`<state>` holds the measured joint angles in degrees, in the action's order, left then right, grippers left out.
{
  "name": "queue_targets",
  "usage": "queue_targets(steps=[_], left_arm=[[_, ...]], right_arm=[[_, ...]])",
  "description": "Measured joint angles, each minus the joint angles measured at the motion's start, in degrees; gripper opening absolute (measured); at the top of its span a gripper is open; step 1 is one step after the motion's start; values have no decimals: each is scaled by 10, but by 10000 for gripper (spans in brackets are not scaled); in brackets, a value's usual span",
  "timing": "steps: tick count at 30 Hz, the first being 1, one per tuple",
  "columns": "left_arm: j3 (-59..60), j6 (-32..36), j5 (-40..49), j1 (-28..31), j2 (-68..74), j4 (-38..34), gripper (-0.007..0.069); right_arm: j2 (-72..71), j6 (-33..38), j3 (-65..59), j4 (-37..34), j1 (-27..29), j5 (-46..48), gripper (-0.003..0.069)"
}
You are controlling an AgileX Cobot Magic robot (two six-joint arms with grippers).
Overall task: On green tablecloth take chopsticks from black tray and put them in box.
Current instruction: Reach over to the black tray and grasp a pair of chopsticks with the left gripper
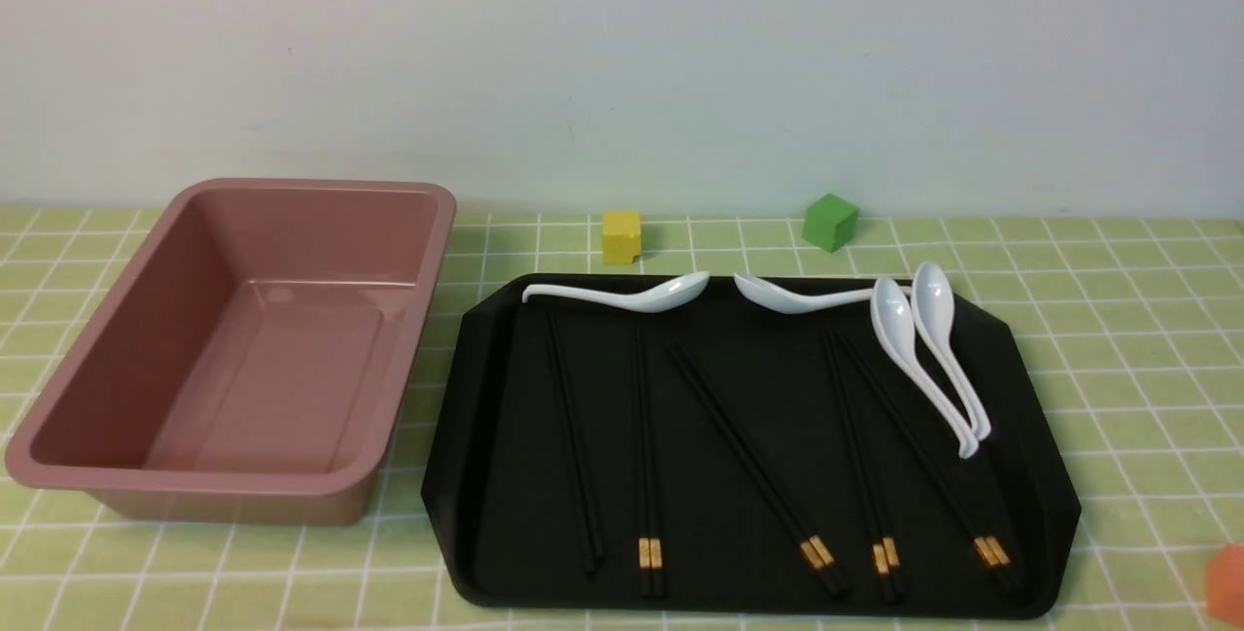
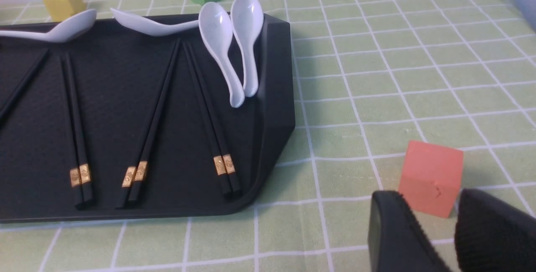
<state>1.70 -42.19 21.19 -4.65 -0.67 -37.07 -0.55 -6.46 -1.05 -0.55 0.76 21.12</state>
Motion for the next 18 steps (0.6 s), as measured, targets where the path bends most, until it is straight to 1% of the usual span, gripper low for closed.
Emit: queue_targets(steps=[1, 3, 7, 9, 11, 14, 15, 17, 18], left_arm=[[0, -5, -6, 0, 0, -27, 239], [0, -8, -14, 0, 0, -46, 239], [-6, -4, -31, 0, 0, -79, 239], [-24, 8, -32, 0, 0, -81, 230], [-62, 33, -38, 0, 0, -80, 199], [-144, 92, -42, 0, 33, -58, 98], [-179, 119, -33, 0, 66, -39, 49], [-234, 161, 12, 0, 127, -2, -13], [-258, 177, 44, 0, 159, 16, -13]], right_arm=[[0, 0, 0, 0, 0, 0, 239], [0, 0, 0, 0, 0, 0, 239], [0, 0, 0, 0, 0, 0, 239], [0, 0, 0, 0, 0, 0, 239], [0, 0, 0, 0, 0, 0, 239], [0, 0, 0, 0, 0, 0, 239], [0, 0, 0, 0, 0, 0, 239], [0, 0, 0, 0, 0, 0, 239], [0, 0, 0, 0, 0, 0, 239]])
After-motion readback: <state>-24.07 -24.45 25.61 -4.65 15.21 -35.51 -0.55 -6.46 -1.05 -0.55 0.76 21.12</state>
